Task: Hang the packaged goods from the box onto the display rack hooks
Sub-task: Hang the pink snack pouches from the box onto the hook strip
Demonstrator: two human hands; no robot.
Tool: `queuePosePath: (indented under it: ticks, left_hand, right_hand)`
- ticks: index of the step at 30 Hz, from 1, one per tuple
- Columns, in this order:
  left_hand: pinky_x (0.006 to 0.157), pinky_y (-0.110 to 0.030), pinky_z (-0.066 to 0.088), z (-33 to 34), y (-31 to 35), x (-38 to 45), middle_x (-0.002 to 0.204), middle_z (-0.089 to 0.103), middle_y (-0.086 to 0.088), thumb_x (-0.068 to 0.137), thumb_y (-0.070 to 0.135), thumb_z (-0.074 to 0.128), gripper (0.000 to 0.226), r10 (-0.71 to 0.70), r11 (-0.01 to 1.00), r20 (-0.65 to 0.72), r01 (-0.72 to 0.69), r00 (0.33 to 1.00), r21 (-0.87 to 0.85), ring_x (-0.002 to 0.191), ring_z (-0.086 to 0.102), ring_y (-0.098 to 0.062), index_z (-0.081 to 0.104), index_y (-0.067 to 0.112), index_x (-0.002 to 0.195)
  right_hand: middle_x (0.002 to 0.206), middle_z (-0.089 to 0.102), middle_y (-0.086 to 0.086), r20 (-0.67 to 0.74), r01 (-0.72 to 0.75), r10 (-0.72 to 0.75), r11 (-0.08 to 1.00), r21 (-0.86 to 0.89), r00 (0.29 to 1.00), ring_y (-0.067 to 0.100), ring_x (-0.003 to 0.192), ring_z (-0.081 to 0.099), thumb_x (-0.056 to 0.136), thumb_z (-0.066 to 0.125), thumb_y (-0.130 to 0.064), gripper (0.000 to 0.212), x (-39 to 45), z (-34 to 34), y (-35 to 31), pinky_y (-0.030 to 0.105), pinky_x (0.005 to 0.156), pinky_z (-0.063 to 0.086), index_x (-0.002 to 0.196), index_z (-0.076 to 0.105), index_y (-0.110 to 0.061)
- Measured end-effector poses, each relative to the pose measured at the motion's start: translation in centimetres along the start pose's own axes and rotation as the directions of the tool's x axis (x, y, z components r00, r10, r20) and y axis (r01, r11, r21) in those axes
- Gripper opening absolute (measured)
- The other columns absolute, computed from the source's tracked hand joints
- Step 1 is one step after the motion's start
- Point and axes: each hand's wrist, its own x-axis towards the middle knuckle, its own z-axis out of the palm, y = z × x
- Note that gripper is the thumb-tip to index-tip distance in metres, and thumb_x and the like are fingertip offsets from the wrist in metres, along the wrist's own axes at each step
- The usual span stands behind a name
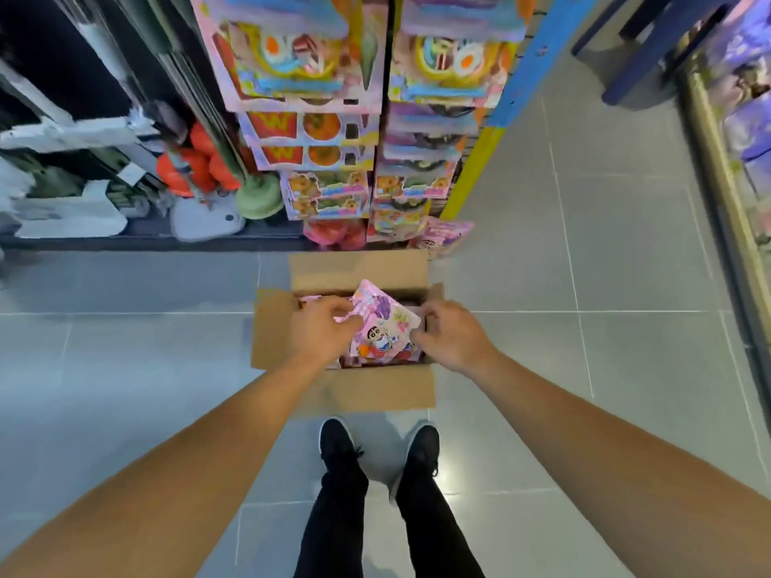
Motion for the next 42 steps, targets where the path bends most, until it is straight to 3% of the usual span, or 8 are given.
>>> queuePosePath:
  ticks: [16,22,24,27,32,36,39,42]
  left_hand:
    - [0.095,-0.028,0.045,14.4,-15.6,12.3,0.121,0.067,-0.002,0.084,0.028,0.071,0.039,-0.234,0.961,0.09,0.244,0.968,-0.128,0.113,0.06,-0.018,0.064,0.016,0.121]
    - [0.068,-0.028,0.051,21.0,-21.6,19.6,0.08,0.07,-0.013,0.073,0.04,0.056,0.038,-0.294,0.936,0.16,0.318,0.942,-0.15,0.074,0.067,-0.016,0.07,0.006,0.084]
    - [0.068,-0.029,0.052,23.4,-23.6,21.7,0.074,0.07,-0.009,0.067,0.046,0.059,0.039,-0.349,0.907,0.157,0.375,0.924,-0.193,0.069,0.062,-0.019,0.073,0.016,0.088]
    - [0.065,-0.034,0.045,25.7,-25.2,24.2,0.047,0.051,0.003,0.073,0.035,0.07,0.019,-0.409,0.851,0.16,0.439,0.898,-0.288,0.057,0.049,-0.022,0.067,0.019,0.062]
    - [0.085,-0.04,0.057,29.3,-26.7,27.1,0.074,0.061,-0.007,0.079,0.024,0.067,0.01,-0.455,0.752,0.176,0.483,0.873,-0.448,0.08,0.061,-0.028,0.062,0.014,0.079]
    - [0.074,-0.045,0.058,30.8,-26.3,27.3,0.119,0.059,-0.028,0.086,0.007,0.062,0.031,-0.455,0.666,0.202,0.482,0.867,-0.569,0.108,0.059,-0.043,0.058,-0.003,0.115]
    - [0.046,-0.026,0.046,30.6,-26.3,27.0,0.083,0.064,-0.017,0.086,0.008,0.063,0.006,-0.461,0.664,0.164,0.462,0.872,-0.588,0.069,0.058,-0.025,0.058,0.01,0.087]
    - [0.06,-0.032,0.05,29.9,-25.6,26.5,0.074,0.058,-0.003,0.079,0.018,0.07,0.02,-0.427,0.674,0.137,0.416,0.894,-0.61,0.07,0.057,-0.022,0.05,0.015,0.077]
  right_hand:
    - [0.135,0.055,0.005,0.111,-0.127,0.118,0.989,0.076,0.987,0.024,0.118,0.056,0.081,0.071,-0.034,0.057,15.2,16.1,10.9,0.031,0.092,0.048,0.133,0.051,-0.02]
    - [0.141,0.048,0.004,0.083,-0.143,0.134,0.984,0.108,0.987,0.02,0.125,0.05,0.082,0.07,-0.025,0.063,23.6,22.3,14.6,0.024,0.092,0.038,0.141,0.046,-0.016]
    - [0.143,0.044,0.006,0.064,-0.131,0.124,0.985,0.11,0.99,0.021,0.129,0.046,0.083,0.071,-0.025,0.068,26.2,23.9,15.4,0.025,0.098,0.037,0.143,0.041,-0.014]
    - [0.147,0.037,0.008,-0.009,-0.095,0.096,0.991,0.098,0.995,0.023,0.137,0.036,0.08,0.073,-0.021,0.075,29.2,25.4,16.2,0.03,0.109,0.032,0.145,0.038,-0.012]
    - [0.153,0.032,0.009,-0.06,-0.085,0.089,0.994,0.063,0.994,0.027,0.14,0.032,0.081,0.074,-0.025,0.087,33.2,26.7,17.2,0.036,0.111,0.03,0.152,0.026,-0.013]
    - [0.128,0.053,0.009,-0.125,-0.132,0.134,0.991,0.027,0.983,0.029,0.119,0.052,0.083,0.068,-0.035,0.051,34.3,27.1,18.1,0.039,0.097,0.043,0.128,0.052,-0.018]
    - [0.109,0.063,0.008,-0.071,-0.122,0.136,0.978,0.172,0.988,0.027,0.102,0.06,0.081,0.066,-0.034,0.032,33.6,27.0,19.3,0.041,0.085,0.051,0.104,0.059,-0.013]
    - [0.111,0.066,0.004,-0.06,-0.151,0.18,0.932,0.33,0.982,0.021,0.1,0.064,0.082,0.067,-0.031,0.018,31.8,25.8,19.8,0.036,0.081,0.053,0.095,0.058,-0.023]
